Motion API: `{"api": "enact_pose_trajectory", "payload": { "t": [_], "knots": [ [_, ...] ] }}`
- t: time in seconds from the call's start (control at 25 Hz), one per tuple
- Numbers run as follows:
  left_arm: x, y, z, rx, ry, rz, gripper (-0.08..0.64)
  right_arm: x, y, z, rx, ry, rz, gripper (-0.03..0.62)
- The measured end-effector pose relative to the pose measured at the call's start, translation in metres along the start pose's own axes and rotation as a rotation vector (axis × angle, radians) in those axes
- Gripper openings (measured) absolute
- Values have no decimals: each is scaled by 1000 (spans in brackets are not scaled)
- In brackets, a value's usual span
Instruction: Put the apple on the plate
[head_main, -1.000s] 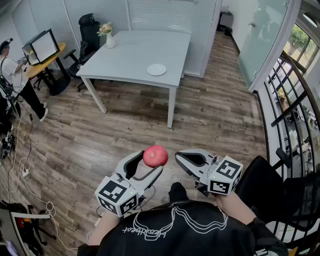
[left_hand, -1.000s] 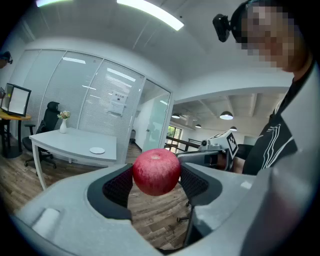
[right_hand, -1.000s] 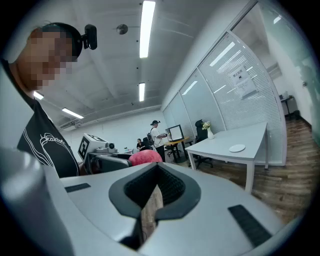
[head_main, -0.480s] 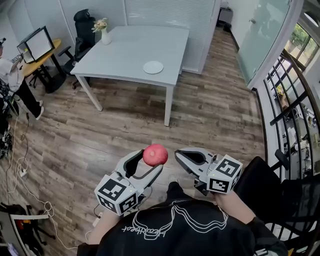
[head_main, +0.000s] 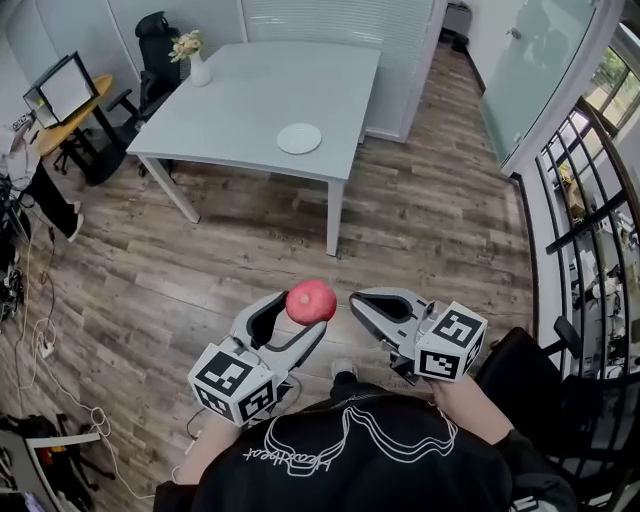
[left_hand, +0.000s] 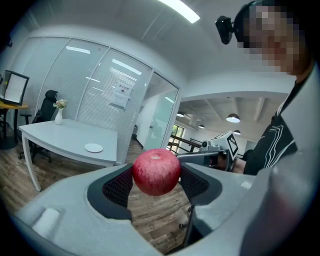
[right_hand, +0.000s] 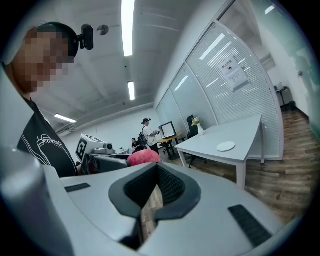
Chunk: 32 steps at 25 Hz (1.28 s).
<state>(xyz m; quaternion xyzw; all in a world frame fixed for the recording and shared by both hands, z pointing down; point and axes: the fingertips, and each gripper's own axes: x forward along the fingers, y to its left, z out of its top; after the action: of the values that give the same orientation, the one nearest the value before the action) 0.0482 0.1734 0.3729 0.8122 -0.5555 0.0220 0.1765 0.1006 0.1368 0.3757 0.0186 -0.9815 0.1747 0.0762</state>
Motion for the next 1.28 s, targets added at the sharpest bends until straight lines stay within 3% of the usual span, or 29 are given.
{"api": "enact_pose_trajectory", "payload": {
  "t": [0.36,0.68,0.96,1.28],
  "knots": [
    [91,36,32,17,30,9,297,8,-94,35,-2,5,8,9],
    [124,60,51,47,14,41,296,15,-135,57,-33,-3,20,9],
    [152,126,63,38,30,17,296,66,-177,65,-11,7,-13,9],
    [204,218,103,83,75,-55,296,131,-250,106,32,-30,-106,9]
  ]
}}
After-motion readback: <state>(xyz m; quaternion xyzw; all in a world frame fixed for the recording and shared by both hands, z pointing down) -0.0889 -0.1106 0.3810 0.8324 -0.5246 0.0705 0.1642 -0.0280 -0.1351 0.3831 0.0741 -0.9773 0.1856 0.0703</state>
